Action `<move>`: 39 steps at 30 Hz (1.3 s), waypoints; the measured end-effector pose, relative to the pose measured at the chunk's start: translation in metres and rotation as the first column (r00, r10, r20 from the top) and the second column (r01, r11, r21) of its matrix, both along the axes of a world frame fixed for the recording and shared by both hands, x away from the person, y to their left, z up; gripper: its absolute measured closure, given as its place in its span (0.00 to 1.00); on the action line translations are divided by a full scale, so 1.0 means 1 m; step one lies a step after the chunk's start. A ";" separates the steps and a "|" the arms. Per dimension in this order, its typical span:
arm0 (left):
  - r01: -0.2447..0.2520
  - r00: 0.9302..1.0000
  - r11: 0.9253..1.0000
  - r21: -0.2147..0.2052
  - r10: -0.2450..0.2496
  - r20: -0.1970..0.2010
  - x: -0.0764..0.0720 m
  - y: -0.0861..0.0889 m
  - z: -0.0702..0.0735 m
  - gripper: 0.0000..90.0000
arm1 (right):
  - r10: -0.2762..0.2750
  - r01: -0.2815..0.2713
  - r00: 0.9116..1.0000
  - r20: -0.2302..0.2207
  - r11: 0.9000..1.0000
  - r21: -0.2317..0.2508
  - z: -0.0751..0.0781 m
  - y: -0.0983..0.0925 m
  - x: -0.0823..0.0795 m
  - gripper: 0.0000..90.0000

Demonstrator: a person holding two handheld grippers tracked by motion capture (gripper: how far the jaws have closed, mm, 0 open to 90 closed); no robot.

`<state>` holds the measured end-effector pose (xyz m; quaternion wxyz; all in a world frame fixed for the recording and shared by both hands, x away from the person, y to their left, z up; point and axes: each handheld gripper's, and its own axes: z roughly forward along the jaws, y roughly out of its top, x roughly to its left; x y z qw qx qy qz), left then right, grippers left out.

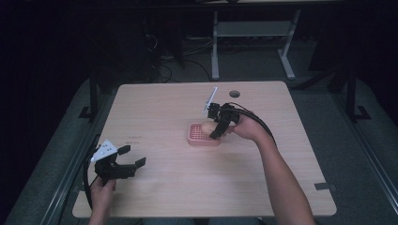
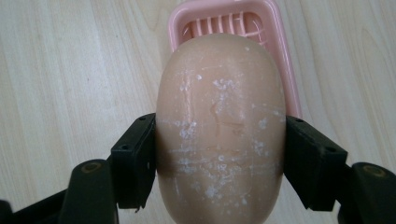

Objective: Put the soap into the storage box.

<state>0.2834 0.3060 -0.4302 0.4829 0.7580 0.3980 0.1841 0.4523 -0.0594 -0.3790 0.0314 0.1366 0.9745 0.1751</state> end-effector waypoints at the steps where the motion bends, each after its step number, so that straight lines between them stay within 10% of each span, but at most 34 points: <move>1: 0.001 1.000 1.000 0.000 -0.001 0.000 0.000 0.000 0.000 0.16 | 0.002 -0.002 1.000 -0.002 1.000 -0.002 0.000 0.002 0.001 0.35; 39: 0.005 1.000 1.000 0.002 -0.005 0.002 0.001 0.000 0.000 0.16 | 0.016 -0.017 0.999 -0.041 1.000 -0.014 -0.019 0.029 0.026 0.35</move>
